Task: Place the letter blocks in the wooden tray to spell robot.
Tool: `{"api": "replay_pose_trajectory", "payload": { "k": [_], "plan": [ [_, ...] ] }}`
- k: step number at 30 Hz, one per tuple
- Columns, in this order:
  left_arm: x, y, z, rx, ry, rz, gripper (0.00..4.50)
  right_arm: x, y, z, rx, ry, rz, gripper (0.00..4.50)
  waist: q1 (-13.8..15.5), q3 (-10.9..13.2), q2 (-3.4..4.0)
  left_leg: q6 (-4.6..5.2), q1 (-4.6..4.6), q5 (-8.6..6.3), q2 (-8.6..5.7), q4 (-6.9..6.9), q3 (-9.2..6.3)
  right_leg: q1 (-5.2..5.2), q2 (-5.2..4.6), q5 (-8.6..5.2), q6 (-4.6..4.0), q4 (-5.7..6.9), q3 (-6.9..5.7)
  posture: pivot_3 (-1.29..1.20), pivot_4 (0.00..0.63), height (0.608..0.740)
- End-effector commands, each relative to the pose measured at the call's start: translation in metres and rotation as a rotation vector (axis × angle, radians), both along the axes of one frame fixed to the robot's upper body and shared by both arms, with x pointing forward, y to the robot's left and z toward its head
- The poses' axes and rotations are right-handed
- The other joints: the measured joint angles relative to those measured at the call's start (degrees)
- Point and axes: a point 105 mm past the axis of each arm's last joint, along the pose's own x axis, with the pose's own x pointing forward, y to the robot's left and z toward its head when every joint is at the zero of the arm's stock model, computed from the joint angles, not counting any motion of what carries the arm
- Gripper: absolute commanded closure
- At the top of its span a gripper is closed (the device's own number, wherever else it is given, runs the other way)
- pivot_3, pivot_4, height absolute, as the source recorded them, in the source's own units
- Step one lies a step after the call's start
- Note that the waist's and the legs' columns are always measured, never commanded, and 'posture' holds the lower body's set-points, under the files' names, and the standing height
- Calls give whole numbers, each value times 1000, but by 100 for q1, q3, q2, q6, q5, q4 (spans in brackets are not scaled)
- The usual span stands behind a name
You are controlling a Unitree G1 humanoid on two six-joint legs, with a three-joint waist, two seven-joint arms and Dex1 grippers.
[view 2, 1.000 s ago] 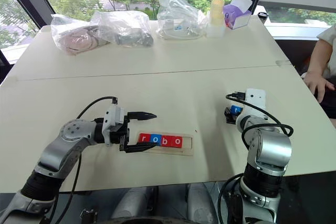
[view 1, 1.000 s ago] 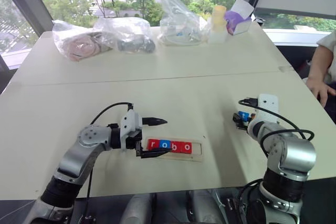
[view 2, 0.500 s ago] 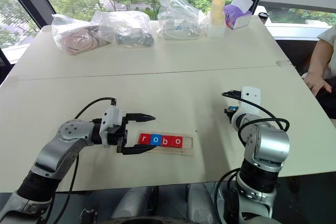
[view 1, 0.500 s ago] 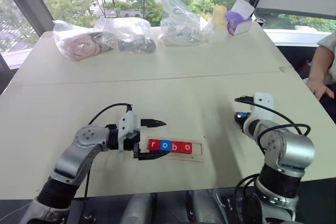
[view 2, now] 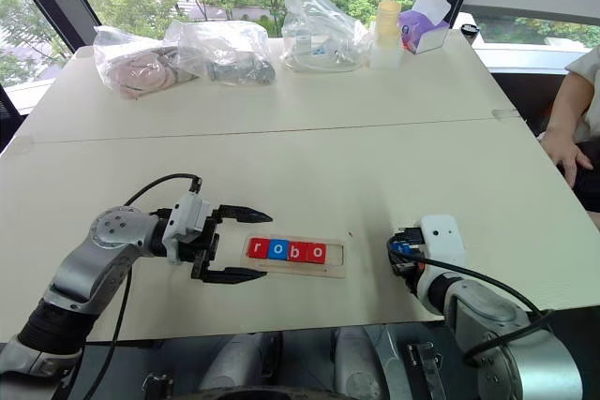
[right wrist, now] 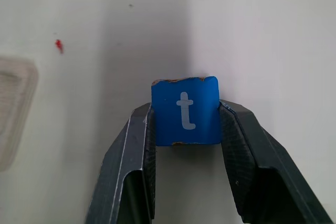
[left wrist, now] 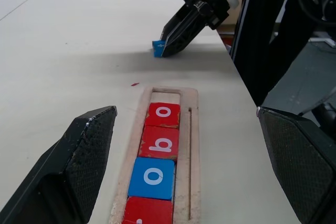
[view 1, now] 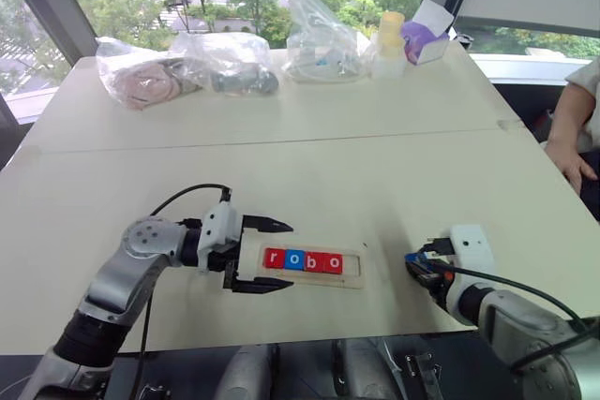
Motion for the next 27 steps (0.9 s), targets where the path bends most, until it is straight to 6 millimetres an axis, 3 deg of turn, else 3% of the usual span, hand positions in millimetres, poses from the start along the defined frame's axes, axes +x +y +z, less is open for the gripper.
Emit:
{"api": "replay_pose_trajectory", "payload": {
  "k": [1, 6, 7, 10, 14, 19, 27],
  "plan": [
    [2, 2, 7, -2, -39, -8, 0, -5, 11, 2, 34, -2, 47, 2852, 1, 0, 0, 0, 0, 0, 0, 0, 0, 0, -1, 0, 1, 0, 0, 0, 150, 740],
    [3, 3, 7, 1, -36, -7, 0, -5, 8, 5, 6, 9, 100, 448, 4, 0, 0, 0, -2, 0, -1, 0, 0, 0, -2, 7, 15, -3, 0, 0, 150, 740],
    [3, 3, 7, 2, -35, -6, 0, -6, 8, 11, -17, 18, 192, 50, 8, 2, 3, 0, -2, 0, -2, 0, 1, 0, -3, 6, 11, -4, 0, 0, 150, 740],
    [3, 3, 7, 0, -32, 0, 0, -5, 1, 32, -113, 46, 395, 50, 4, 6, 4, 2, -6, 0, -6, 12, 9, 5, -7, -1, 0, -11, 2, 0, 150, 740],
    [2, 2, 9, -2, -33, 2, 0, 10, -14, 59, -258, -59, 676, 50, 23, 10, -1, 5, -6, -2, -1, 7, 6, 10, -2, -2, 5, -16, -9, 0, 150, 740],
    [2, 1, 10, -4, -32, 8, 0, 20, -46, 39, -425, -33, 996, 50, 14, 16, -14, 9, -6, -5, -7, 3, 12, 14, -9, -2, 37, -19, -14, 0, 150, 740],
    [0, -1, 12, -9, -29, 23, 0, 42, -53, 24, -389, -70, 1144, 50, 13, 26, -16, 9, -2, -5, -2, 8, 14, 12, -6, 3, 24, -13, 0, 0, 150, 740]
  ]
}}
